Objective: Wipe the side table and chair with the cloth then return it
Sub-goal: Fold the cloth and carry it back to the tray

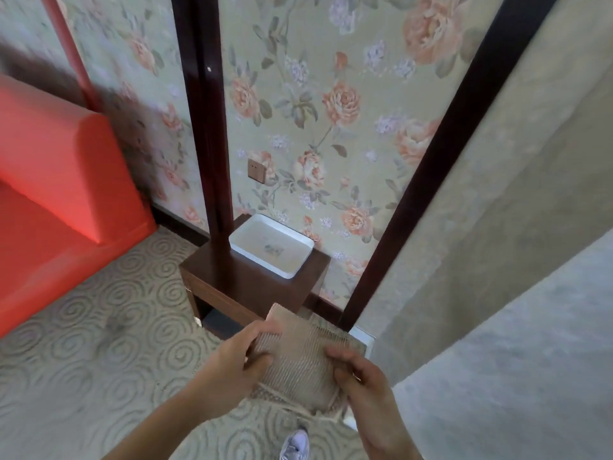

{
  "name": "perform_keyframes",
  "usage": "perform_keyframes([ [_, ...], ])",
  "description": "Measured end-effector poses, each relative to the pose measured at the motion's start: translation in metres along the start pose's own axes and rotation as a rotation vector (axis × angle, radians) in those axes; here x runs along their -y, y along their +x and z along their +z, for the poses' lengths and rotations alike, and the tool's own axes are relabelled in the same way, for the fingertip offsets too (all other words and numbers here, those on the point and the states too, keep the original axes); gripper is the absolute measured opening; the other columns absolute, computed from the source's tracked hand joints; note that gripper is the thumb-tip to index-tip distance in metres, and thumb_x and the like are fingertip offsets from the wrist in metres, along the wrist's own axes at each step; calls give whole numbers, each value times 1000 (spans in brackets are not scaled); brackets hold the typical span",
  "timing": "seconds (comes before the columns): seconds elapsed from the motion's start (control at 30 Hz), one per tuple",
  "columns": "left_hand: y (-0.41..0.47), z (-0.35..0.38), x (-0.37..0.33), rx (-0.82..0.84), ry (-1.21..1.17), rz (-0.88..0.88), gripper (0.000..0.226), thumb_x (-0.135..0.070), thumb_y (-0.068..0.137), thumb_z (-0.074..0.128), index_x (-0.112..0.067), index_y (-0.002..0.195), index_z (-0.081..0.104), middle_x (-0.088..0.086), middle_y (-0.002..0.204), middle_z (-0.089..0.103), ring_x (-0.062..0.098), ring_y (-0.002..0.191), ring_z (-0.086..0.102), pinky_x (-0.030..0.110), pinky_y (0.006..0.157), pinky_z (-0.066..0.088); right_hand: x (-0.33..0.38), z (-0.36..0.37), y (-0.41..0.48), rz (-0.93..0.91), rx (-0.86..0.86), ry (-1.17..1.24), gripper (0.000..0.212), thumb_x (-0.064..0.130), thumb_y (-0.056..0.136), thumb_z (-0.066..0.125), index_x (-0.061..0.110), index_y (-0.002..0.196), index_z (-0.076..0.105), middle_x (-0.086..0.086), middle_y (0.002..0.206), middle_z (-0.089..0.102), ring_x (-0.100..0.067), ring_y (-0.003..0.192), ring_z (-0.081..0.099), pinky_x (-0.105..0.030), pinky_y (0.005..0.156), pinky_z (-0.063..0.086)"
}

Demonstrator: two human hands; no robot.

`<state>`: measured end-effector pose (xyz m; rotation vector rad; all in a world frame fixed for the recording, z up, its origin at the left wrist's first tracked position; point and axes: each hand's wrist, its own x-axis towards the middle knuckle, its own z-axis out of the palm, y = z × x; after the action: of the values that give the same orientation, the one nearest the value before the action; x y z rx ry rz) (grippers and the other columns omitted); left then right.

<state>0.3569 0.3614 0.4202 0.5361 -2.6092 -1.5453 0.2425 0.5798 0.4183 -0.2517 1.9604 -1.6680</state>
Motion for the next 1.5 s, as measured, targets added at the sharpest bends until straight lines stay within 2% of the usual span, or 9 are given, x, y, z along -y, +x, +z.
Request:
perform_keyframes([
  [0.27,182,-39,33,-47,115,-100,45,-13,93,67,-38,127,52,-19,97,57,-13,85,56,4,71,41,39,25,190,82,112,-104,49,-1,93,57,45,104,73,20,122,60,-2,112,56,-23,93,48],
  [0.37,246,-57,49,26,170,-121,48,-17,96,62,-30,140,48,-12,126,55,-3,102,52,8,88,36,48,45,246,81,124,-240,49,5,96,53,51,109,62,29,121,50,3,112,51,-15,91,44],
  [0.43,294,-67,66,81,223,-115,52,-20,98,58,-27,147,42,-6,141,48,6,115,49,17,98,35,45,59,285,81,156,-372,46,11,97,51,46,128,53,22,125,47,-4,116,48,-25,99,43],
  [0.7,463,-92,164,425,439,-23,64,-20,102,47,-22,160,21,8,152,40,26,118,58,32,98,44,-10,135,422,255,-5,-427,51,24,98,53,28,148,41,8,139,45,-7,128,42,-19,98,33],
  [0.9,559,-68,250,444,454,-28,70,-19,102,50,-16,161,12,13,161,29,31,133,50,40,108,45,-71,160,538,348,-47,-521,53,19,98,54,27,148,41,1,148,44,-15,129,46,-25,105,36],
  [1.1,627,-33,334,552,759,11,78,-40,102,47,-35,159,-5,4,167,-25,28,155,-16,49,116,35,-139,164,621,144,-16,-869,65,11,98,49,29,155,22,-3,165,8,-20,138,38,-12,96,39],
  [1.17,632,-25,358,601,813,65,71,-47,104,37,-35,159,-6,2,166,-27,26,154,-21,47,121,26,-161,174,628,98,111,-1007,59,20,103,43,28,156,19,-3,167,1,-27,151,12,-31,119,21],
  [1.27,637,-12,379,591,855,143,67,-51,105,27,-32,159,-7,-2,162,-32,23,154,-22,42,126,5,-185,178,639,152,152,-1099,57,35,106,32,34,157,7,-1,167,-8,-28,151,-15,-42,121,-7],
  [1.5,654,11,384,526,933,138,71,-53,105,26,-29,158,-14,3,162,-31,23,155,-17,39,127,-2,-207,176,672,230,64,-1158,68,49,102,31,32,156,-6,1,165,-18,-29,149,-22,-43,120,-15],
])
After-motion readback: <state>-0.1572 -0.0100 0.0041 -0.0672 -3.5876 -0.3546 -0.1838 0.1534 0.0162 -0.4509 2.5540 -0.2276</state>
